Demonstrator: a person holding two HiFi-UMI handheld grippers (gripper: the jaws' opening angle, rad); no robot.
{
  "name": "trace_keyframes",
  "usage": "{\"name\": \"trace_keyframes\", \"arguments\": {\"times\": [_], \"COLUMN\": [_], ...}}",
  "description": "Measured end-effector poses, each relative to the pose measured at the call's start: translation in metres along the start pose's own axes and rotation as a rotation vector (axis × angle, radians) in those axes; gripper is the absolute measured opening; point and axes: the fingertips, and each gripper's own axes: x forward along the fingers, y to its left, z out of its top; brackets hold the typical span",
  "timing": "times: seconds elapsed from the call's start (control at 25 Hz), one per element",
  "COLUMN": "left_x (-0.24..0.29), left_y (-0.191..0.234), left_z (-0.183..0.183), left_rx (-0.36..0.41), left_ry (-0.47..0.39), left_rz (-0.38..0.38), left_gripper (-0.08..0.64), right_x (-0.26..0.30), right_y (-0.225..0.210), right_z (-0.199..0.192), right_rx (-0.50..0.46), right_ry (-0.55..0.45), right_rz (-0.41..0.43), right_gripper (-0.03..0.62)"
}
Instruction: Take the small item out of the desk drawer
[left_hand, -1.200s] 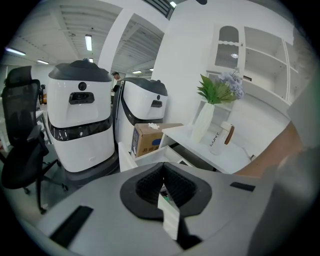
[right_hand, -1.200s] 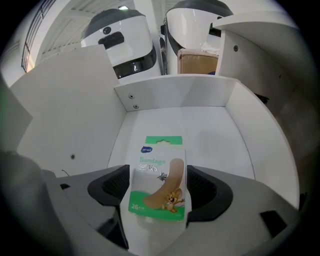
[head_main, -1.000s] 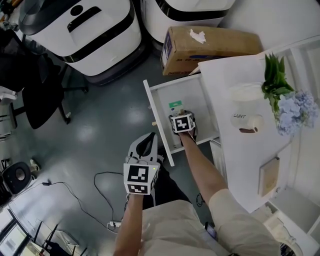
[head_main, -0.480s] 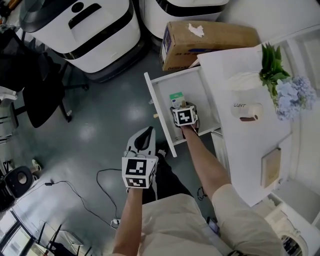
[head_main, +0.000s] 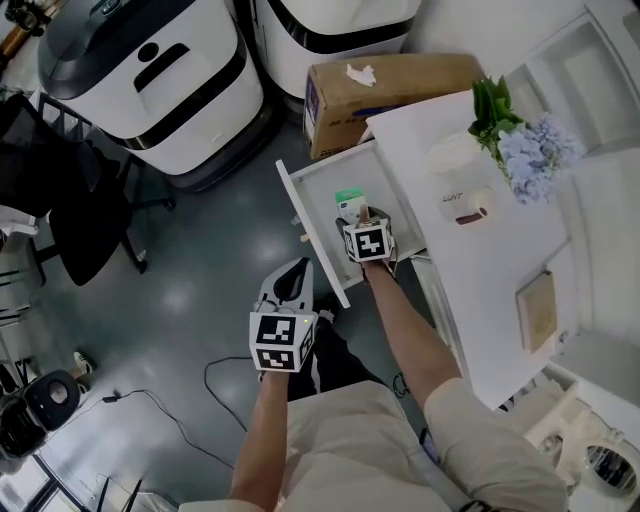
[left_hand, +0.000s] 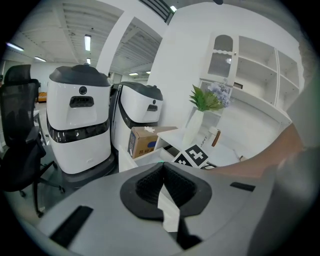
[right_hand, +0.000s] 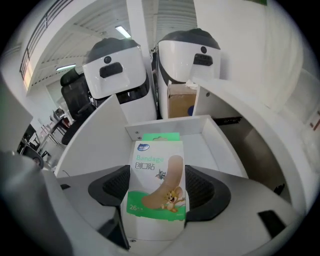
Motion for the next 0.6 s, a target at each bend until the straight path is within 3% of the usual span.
{"name": "trace_keyframes", "arguments": {"times": [0.6], "left_x": [-0.011], "left_y": [-0.047], "left_z": [0.024], "left_rx": [0.081], "left_ry": [-0.014], "left_rz": [-0.128], "left_gripper": [0.017], "right_x": [-0.142], "right_y": [0.003], "right_z": [0.016], "right_rx": [0.021], "right_ry": [-0.241], "right_rz": [-0.04], "right_gripper": [0.362]}}
